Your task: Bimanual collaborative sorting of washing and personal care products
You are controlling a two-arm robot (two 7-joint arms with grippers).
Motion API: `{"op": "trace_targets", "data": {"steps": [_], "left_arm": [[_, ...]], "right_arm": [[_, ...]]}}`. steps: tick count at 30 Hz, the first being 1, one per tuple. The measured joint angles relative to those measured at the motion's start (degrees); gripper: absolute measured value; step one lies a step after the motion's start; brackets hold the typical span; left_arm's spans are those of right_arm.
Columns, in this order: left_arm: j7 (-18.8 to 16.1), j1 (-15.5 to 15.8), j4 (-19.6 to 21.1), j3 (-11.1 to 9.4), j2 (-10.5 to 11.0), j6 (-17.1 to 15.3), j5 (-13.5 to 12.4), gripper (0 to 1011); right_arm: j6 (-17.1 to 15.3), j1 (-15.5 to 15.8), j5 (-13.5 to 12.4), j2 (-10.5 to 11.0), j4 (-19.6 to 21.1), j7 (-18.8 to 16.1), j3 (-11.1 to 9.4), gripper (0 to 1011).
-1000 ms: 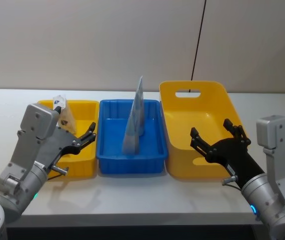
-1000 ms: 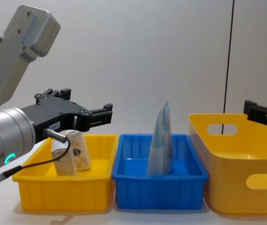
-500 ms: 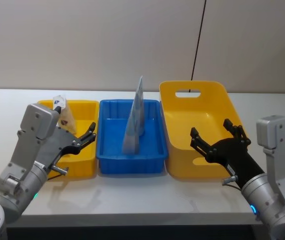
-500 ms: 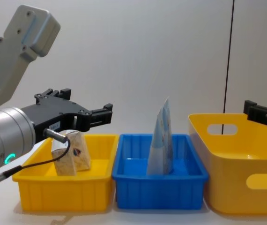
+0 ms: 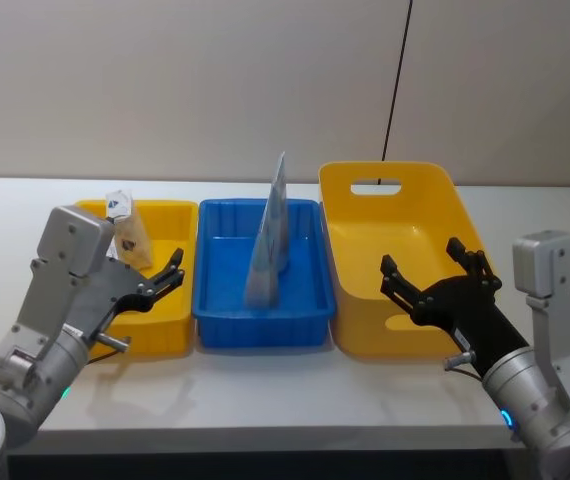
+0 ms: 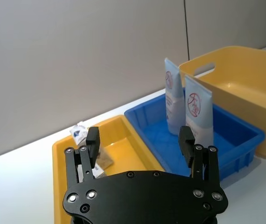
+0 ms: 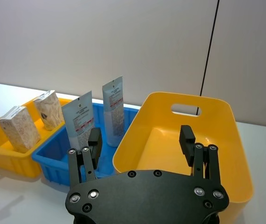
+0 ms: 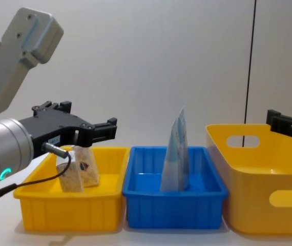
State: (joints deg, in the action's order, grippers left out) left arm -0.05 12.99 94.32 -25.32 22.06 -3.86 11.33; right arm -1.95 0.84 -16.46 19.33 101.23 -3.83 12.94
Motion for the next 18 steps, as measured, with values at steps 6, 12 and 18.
{"op": "trace_targets", "data": {"steps": [6,12,18], "left_arm": [[-1.2,-0.6,0.7,0.8,-0.3,-3.3,0.1,1001],[-2.0,-0.8,0.8,1.5,-1.0,-5.8,0.4,1001],[-3.0,0.4,-0.2,1.9,-2.3,-8.6,0.5,1001]], "right_arm": [[0.0,0.0,0.0,0.0,0.0,0.0,0.0,1000],[0.0,0.0,0.0,0.0,0.0,0.0,0.0,1000],[0.0,0.0,0.0,0.0,0.0,0.0,0.0,1000]]}}
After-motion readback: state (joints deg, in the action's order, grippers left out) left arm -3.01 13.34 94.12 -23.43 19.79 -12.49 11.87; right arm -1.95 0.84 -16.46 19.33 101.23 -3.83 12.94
